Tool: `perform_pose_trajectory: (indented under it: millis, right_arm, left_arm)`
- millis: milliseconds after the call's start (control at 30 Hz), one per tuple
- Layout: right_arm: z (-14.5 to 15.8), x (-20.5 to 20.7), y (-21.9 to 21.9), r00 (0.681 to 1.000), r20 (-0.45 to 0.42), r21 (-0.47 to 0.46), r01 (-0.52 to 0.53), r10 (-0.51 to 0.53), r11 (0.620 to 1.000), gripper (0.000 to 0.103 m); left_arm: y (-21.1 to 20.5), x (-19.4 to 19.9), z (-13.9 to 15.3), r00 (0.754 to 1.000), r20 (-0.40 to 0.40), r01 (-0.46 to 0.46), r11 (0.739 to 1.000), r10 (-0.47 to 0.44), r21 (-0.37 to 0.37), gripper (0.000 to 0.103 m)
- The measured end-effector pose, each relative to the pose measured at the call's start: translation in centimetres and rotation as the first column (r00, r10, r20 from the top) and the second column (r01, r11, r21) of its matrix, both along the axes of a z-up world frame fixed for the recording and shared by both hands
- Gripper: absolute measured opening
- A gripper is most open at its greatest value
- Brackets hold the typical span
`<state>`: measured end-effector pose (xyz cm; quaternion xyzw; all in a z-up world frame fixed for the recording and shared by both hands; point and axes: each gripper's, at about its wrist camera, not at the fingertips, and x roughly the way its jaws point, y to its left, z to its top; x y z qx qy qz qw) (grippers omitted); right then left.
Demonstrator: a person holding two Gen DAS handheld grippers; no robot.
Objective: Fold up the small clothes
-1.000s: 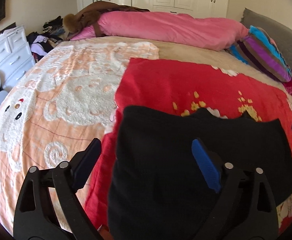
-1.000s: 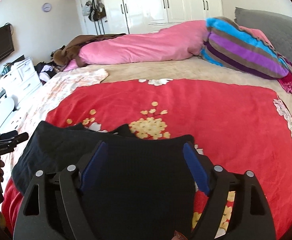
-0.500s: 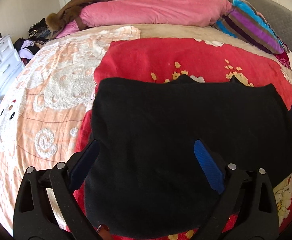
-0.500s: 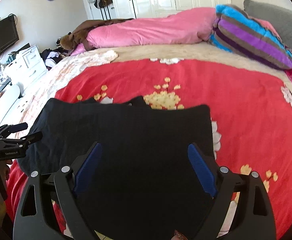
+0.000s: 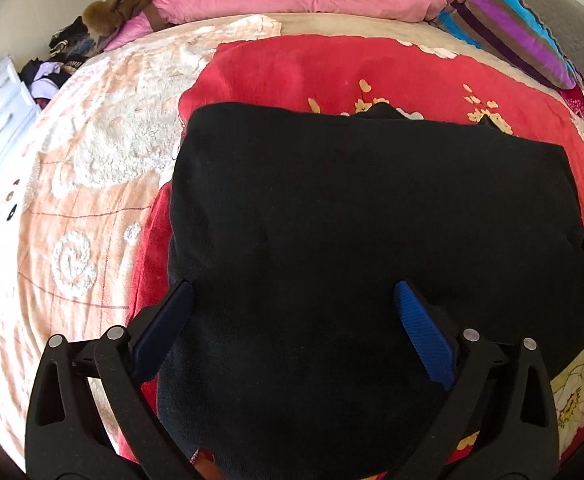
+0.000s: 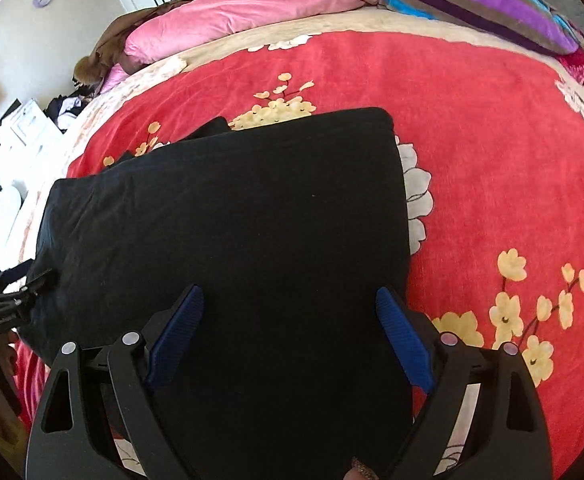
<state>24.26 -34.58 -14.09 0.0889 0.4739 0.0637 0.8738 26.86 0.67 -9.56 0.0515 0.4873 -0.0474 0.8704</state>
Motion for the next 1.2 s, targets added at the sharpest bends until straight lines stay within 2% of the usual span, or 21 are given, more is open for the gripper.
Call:
perform_pose_trajectory:
  millis: [400,433,467,633,867,1000,1200]
  right_arm:
    - [3.8,-1.2,1.1,0.990,0.144,-0.101,0.009,0.006,0.995,0.088]
    - [4.1,-1.2,1.2,0.988,0.152,-0.106,0.010,0.006,0.994,0.096]
    - [4.3,-1.3,1.3,0.987,0.164,-0.108,0.013,0.005,0.994,0.097]
    - [5.6,-1.9,2.2,0.973,0.229,-0.186,0.027,0.016,0.982,0.098]
    - [7.5,-2.9,4.5,0.955,0.292,-0.229,0.028,0.042,0.973,0.098]
    - [7.9,-3.7,6.8,0.953,0.292,-0.231,-0.012,0.081,0.973,0.098]
    - [7.7,-4.2,11.4,0.947,0.280,-0.220,-0.096,0.157,0.971,0.098]
  left_arm:
    - [0.1,-0.7,2.7,0.998,0.067,0.002,1.000,-0.002,-0.006,0.094]
    - [0.2,-0.8,2.9,0.997,0.071,0.001,1.000,0.000,-0.008,0.094]
    - [0.2,-0.8,3.1,0.997,0.075,-0.001,1.000,0.002,-0.011,0.094]
    - [0.6,-1.0,4.0,0.995,0.096,-0.011,1.000,0.013,-0.022,0.094]
    - [2.2,-1.3,6.1,0.988,0.146,-0.047,0.997,0.055,-0.059,0.094]
    - [3.8,-1.2,7.0,0.980,0.173,-0.088,0.994,0.098,-0.066,0.094]
    - [5.8,-0.5,6.5,0.977,0.155,-0.137,0.990,0.143,-0.044,0.094]
